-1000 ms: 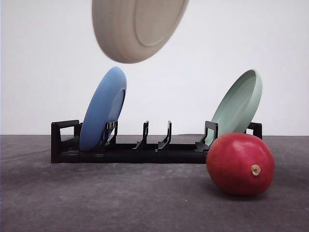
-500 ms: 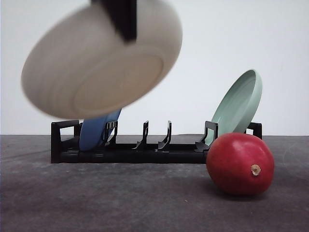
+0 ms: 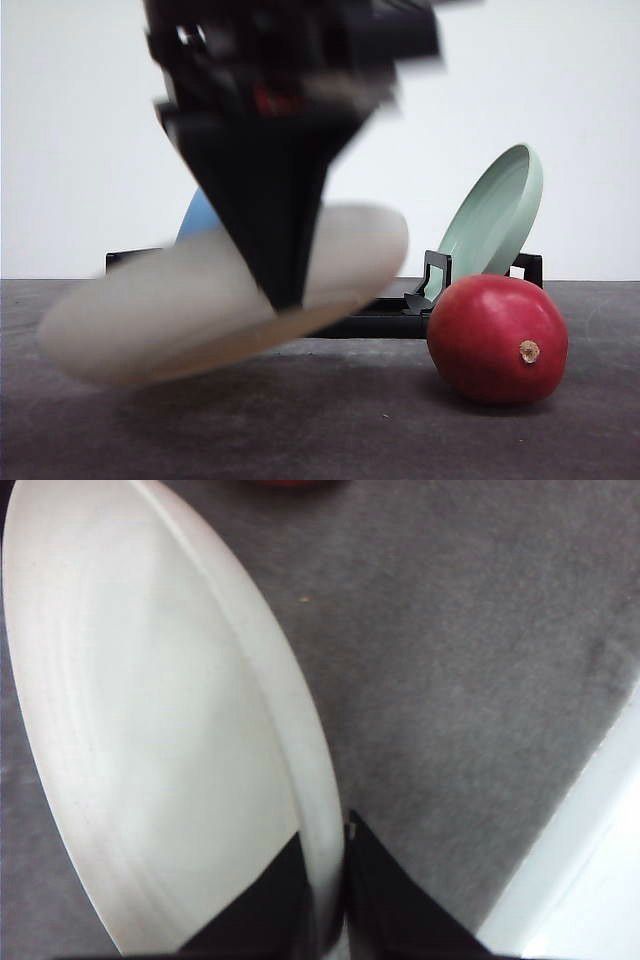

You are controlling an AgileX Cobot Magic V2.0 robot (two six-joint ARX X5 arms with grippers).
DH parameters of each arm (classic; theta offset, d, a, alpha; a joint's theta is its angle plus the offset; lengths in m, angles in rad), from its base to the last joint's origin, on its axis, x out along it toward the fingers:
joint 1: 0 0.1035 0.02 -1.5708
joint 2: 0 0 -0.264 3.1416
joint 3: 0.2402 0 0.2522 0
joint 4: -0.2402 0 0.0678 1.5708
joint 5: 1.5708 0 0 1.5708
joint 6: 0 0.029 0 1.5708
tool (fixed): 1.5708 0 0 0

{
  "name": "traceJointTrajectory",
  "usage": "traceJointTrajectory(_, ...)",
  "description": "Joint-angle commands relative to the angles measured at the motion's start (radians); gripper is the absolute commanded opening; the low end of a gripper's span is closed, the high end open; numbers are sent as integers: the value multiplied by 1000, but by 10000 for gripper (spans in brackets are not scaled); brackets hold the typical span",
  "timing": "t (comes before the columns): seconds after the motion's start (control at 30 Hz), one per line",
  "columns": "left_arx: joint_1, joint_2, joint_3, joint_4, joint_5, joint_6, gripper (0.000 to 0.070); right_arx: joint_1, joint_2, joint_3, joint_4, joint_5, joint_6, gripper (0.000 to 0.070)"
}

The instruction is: Place pomegranate in white plate

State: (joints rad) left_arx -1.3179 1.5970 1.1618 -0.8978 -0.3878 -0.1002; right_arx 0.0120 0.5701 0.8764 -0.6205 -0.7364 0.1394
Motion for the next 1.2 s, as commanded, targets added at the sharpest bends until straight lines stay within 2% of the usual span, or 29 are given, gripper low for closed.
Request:
traceJointTrajectory(0.0, -24, 42, 10, 4, -8, -30, 1, 0, 3, 16, 6, 1, 11, 596)
traceJointTrajectory(0.3, -42, 132, 10, 4, -4, -75, 13, 0, 3, 16, 6, 1, 11, 596)
traceJointTrajectory(0.37, -42, 132, 10, 4, -4, -90, 94, 0, 3, 16, 6, 1, 11, 596)
traceJointTrajectory(0.6, -40, 132, 10, -2, -4, -128, 510, 0, 3, 16, 6, 1, 11, 596)
traceJointTrajectory(0.63, -40, 131, 10, -2, -4, -130, 556, 0, 3, 16, 6, 1, 11, 596)
traceJointTrajectory(0.7, -40, 131, 10, -2, -4, -135, 608, 0, 3, 16, 5, 1, 11, 596)
traceJointTrajectory(0.93, -39, 73, 10, -11, -4, -170, 609, 0, 3, 16, 5, 1, 11, 596)
traceJointTrajectory(1.17, -39, -109, 10, -35, -4, -201, 602, 31, 11, 15, -30, 4, 11, 596)
